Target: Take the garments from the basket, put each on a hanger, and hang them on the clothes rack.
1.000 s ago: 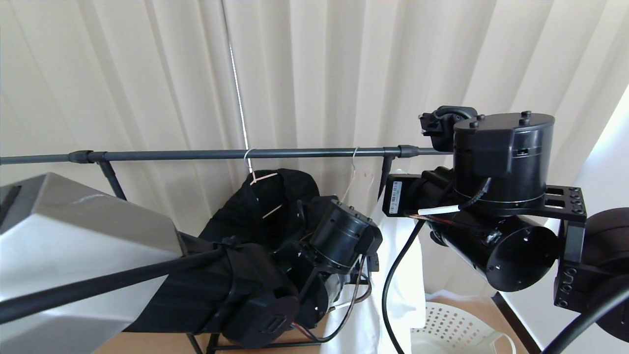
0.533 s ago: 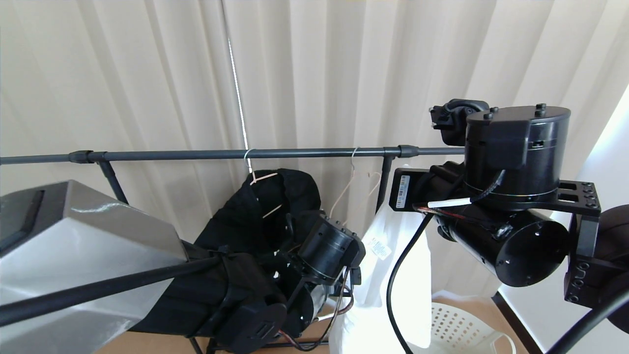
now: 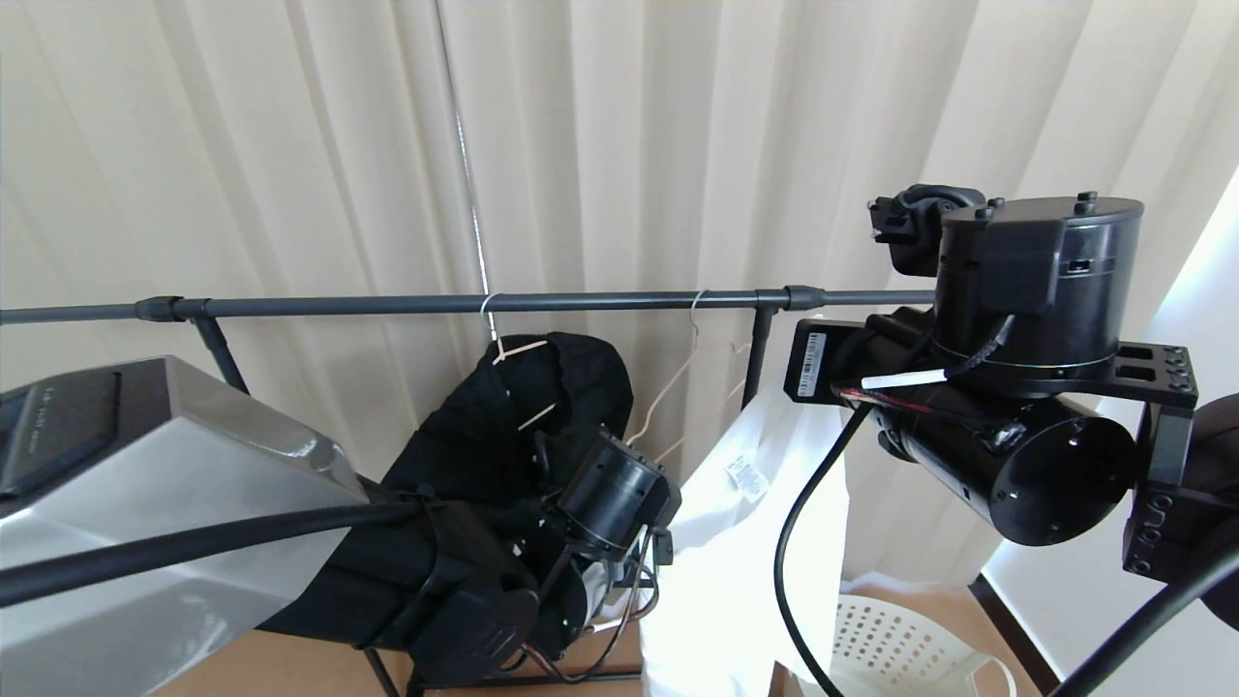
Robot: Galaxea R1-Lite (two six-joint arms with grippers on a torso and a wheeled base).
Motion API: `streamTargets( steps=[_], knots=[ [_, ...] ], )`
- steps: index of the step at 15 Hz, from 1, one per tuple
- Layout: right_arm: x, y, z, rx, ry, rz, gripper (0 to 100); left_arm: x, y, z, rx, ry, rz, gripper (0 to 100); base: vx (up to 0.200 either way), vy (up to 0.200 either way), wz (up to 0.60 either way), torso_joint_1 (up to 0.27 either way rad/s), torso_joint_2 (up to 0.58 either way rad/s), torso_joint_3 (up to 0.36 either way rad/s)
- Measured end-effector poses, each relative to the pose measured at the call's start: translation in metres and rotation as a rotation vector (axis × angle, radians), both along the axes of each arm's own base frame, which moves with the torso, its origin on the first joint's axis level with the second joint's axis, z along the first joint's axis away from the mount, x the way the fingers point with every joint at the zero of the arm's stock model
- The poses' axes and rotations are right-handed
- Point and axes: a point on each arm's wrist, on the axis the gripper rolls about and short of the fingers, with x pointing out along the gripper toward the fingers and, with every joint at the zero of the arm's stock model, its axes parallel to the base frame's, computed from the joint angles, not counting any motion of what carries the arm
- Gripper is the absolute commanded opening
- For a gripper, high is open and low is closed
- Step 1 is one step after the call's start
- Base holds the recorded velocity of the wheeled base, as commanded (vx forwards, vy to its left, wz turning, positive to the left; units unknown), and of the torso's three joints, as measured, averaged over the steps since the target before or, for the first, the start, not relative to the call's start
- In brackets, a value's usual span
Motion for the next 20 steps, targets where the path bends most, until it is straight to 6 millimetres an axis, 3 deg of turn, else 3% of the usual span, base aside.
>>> streamTargets(
  steps=[2,3,9,17,20],
  knots=[
    [0.003,-0.004,0.001,0.002,-0.002,-0.016,0,-0.003,0.004,-0.002,0.015,0.001,0.010,100,0.000,0.000,0.00,0.000,0.00,0.000],
    [0.004,-0.006,0.001,0.002,-0.002,-0.022,0,-0.004,0.005,-0.002,0.019,0.003,0.011,0,0.000,0.000,0.00,0.000,0.00,0.000],
    [0.010,-0.013,0.001,-0.009,-0.001,-0.048,0,-0.015,0.015,0.019,-0.008,-0.026,0.004,0,0.000,0.000,0.00,0.000,0.00,0.000],
    [0.009,-0.018,-0.009,-0.086,0.028,-0.051,0,-0.028,0.039,0.082,-0.050,-0.180,-0.053,0,0.000,0.000,0.00,0.000,0.00,0.000],
    [0.005,-0.015,-0.014,-0.114,0.041,-0.031,0,-0.033,0.045,0.097,-0.083,-0.215,-0.051,0,0.000,0.000,0.00,0.000,0.00,0.000]
  ],
)
